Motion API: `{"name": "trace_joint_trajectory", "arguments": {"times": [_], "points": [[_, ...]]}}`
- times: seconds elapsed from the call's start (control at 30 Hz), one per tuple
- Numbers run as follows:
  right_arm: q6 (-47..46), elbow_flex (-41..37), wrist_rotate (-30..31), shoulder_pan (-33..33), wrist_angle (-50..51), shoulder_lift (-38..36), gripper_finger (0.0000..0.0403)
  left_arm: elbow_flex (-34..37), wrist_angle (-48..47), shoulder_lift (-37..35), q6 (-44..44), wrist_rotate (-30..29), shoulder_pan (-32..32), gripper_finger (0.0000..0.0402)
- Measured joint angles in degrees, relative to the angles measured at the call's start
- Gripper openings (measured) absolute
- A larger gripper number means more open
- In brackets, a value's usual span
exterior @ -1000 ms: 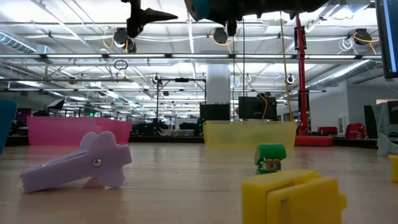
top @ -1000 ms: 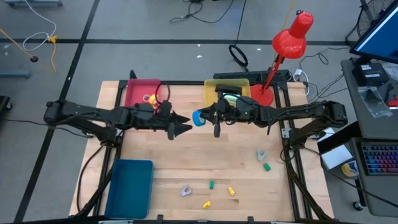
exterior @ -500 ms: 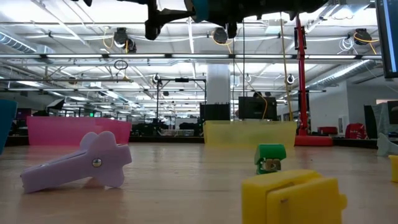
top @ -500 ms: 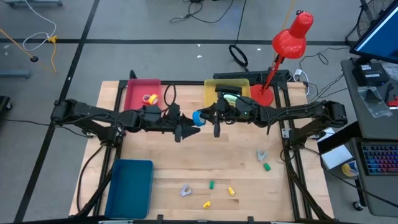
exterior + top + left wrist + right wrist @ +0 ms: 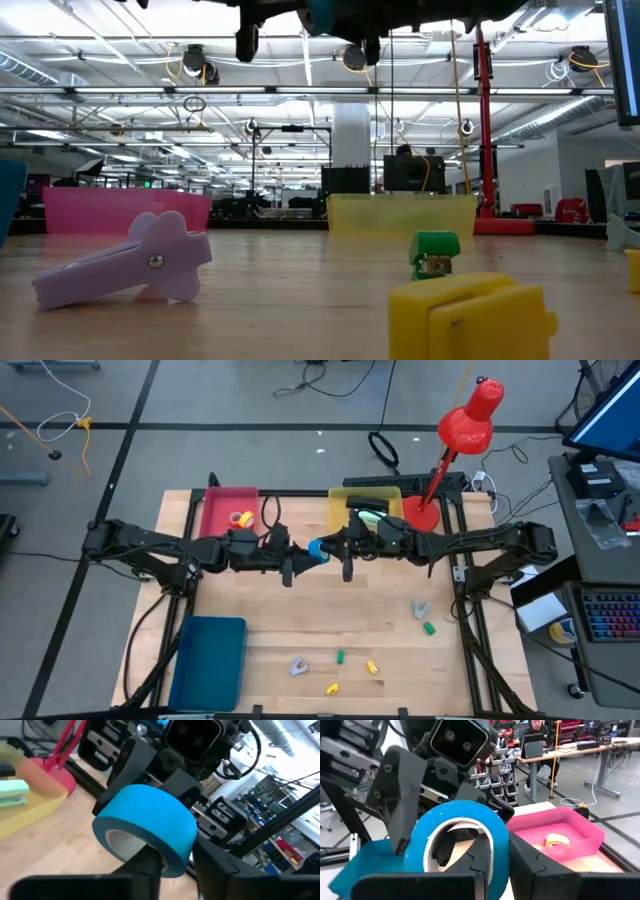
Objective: Pick and place Stapler, Stapler remover, tape
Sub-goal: Put the blue tape into the pink bin
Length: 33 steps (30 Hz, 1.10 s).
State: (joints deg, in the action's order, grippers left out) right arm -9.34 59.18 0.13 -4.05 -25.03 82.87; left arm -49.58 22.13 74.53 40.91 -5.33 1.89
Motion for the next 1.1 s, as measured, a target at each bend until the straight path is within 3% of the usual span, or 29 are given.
{"name": "trace_joint_trajectory", "arguments": {"times": [0.13, 0.33, 0.47, 0.63, 0.9, 1.1], "points": [[-2.93, 0.07, -0.3, 0.02, -0.32, -0.17, 0.0032, 0.0, 2.89, 0.08, -2.47, 0.12, 0.02, 0.0063], [-3.92, 0.07, -0.48, 0.04, -0.4, -0.26, 0.0032, 0.0, 3.67, 0.08, -5.67, 1.29, 0.01, 0.0068], [-3.92, 0.07, -1.12, 0.04, -0.25, -0.26, 0.0033, 0.0, 3.24, 0.08, -6.49, 2.47, 0.0, 0.0041], [-3.48, -0.09, -1.52, 0.05, 1.48, -0.12, 0.0101, 0.0, 0.62, -0.05, -7.44, 3.39, -0.02, 0.0041], [-3.03, -0.09, -1.67, 0.04, 9.46, -0.87, 0.0209, 0.13, -18.34, -3.27, -2.32, 3.18, 0.0, 0.0041], [-1.34, 0.02, -1.69, -0.14, 16.05, -2.53, 0.0242, -0.05, -36.3, -7.7, 3.62, -3.08, -1.65, 0.0041]]}}
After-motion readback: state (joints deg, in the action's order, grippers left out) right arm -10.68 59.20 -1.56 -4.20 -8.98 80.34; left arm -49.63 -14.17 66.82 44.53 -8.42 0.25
